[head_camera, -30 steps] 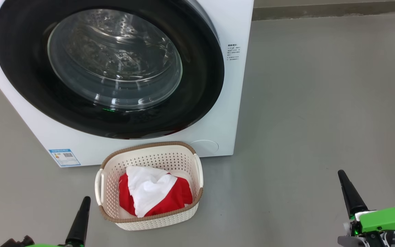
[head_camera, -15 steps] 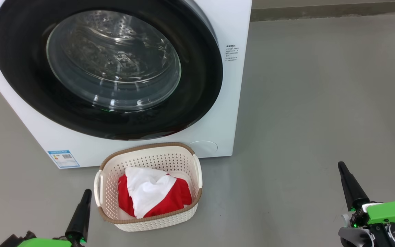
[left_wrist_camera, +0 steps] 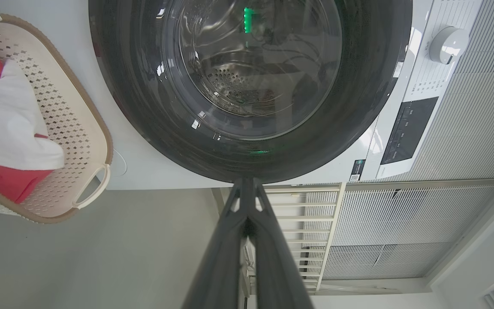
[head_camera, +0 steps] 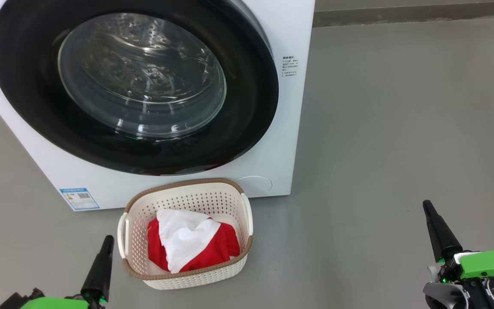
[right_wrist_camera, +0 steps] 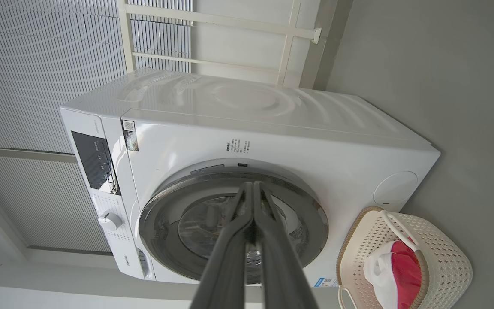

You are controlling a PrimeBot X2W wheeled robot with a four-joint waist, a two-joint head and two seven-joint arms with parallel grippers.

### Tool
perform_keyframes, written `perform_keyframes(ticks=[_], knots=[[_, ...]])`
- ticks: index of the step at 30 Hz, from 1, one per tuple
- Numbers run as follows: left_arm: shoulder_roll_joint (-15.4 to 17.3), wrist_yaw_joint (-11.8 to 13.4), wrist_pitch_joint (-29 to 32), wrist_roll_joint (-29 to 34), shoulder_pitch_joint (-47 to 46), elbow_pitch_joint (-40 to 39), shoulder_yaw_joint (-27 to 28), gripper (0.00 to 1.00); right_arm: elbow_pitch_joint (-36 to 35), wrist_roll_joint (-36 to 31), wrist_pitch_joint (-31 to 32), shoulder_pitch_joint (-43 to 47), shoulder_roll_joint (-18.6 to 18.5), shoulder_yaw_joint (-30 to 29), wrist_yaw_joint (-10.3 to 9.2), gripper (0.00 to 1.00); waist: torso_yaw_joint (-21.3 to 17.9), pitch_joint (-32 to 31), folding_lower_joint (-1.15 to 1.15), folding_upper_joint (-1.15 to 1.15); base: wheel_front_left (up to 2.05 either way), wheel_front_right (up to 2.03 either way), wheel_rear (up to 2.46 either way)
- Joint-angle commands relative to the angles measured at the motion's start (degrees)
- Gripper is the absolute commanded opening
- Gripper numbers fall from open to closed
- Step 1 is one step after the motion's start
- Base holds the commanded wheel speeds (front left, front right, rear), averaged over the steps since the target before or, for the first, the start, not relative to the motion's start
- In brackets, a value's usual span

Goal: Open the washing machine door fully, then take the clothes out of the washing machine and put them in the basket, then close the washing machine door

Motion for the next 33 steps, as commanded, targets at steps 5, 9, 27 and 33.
perform_keyframes(ticks=[5, 9, 27, 33], knots=[[0.5, -0.4, 0.5, -0.6, -2.2, -1.1, 2.1, 0.00, -1.7, 0.0, 0.3, -2.4, -0.7, 0.9, 0.03, 0.00, 0.0, 0.0, 0.00, 0.00, 0.00, 0.00, 0.00], [0.5, -0.4, 0.5, -0.6, -2.2, -1.1, 2.1, 0.00, -1.7, 0.0, 0.4, -2.4, -0.7, 0.9, 0.03, 0.00, 0.0, 0.0, 0.00, 0.00, 0.00, 0.00, 0.00], [0.4, -0.4, 0.6, -0.5, -2.2, -1.1, 2.3, 0.00, -1.7, -0.2, 0.5, -2.4, -0.5, 0.7, 0.03, 0.00, 0.0, 0.0, 0.00, 0.00, 0.00, 0.00, 0.00], [0.4, -0.4, 0.7, -0.4, -2.2, -1.1, 2.3, 0.00, -1.7, -0.2, 0.5, -2.4, -0.5, 0.6, 0.03, 0.00, 0.0, 0.0, 0.00, 0.00, 0.00, 0.00, 0.00]])
